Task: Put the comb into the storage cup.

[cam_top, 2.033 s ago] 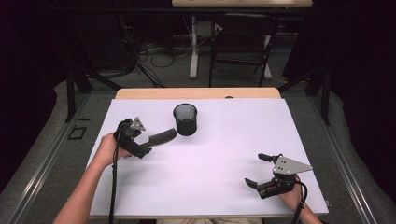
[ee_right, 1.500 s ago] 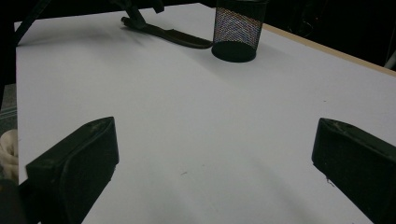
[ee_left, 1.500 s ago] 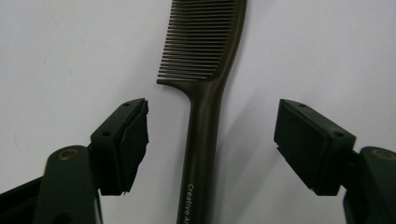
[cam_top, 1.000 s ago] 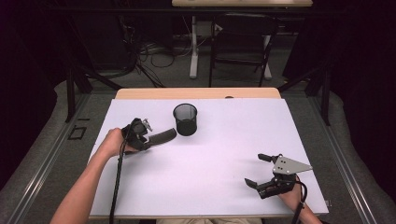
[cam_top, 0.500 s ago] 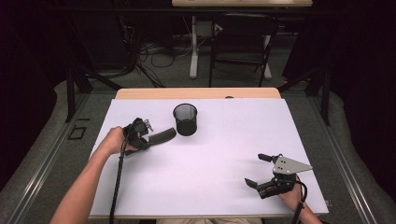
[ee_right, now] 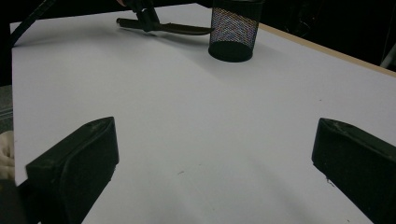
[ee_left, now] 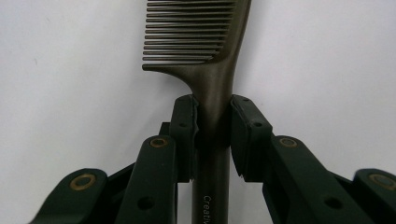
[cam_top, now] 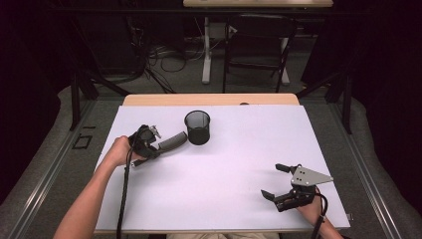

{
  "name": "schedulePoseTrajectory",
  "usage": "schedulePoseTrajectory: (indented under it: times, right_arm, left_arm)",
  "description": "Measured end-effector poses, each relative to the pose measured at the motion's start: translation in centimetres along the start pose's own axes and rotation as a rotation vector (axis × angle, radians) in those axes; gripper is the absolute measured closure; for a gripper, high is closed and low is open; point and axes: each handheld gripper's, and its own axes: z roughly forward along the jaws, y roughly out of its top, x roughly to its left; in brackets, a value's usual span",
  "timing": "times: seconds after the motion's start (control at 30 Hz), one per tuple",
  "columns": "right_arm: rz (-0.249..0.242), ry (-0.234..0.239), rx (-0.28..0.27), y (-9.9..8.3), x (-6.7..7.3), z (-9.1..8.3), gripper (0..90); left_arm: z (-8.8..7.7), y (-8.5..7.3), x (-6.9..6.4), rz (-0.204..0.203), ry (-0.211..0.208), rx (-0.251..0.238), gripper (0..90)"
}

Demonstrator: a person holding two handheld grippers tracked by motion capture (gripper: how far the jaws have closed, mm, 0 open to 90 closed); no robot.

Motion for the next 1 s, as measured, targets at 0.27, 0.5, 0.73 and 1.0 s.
schedulePoseTrajectory:
  times: [0.27, 0.5, 0.73, 1.0]
  right_arm:
    - [-0.001, -0.001, 0.002, 0.0, 0.0, 0.0, 0.2]
    - [0.000, -0.001, 0.001, 0.0, 0.0, 0.0, 0.2]
    - [0.000, -0.004, 0.003, 0.0, 0.0, 0.0, 0.2]
    - [0.003, -0.002, 0.006, -0.1, -0.1, 0.1, 0.2]
  left_arm:
    - [-1.2, -0.7, -0.4, -0.047, -0.007, -0.100, 72.5]
    - [-2.0, -1.7, -0.8, -0.092, 0.008, -0.194, 72.5]
    - [-2.5, -2.4, -1.0, -0.151, 0.012, -0.279, 72.5]
    - [-2.5, -2.7, -1.8, -0.203, 0.046, -0.338, 72.5]
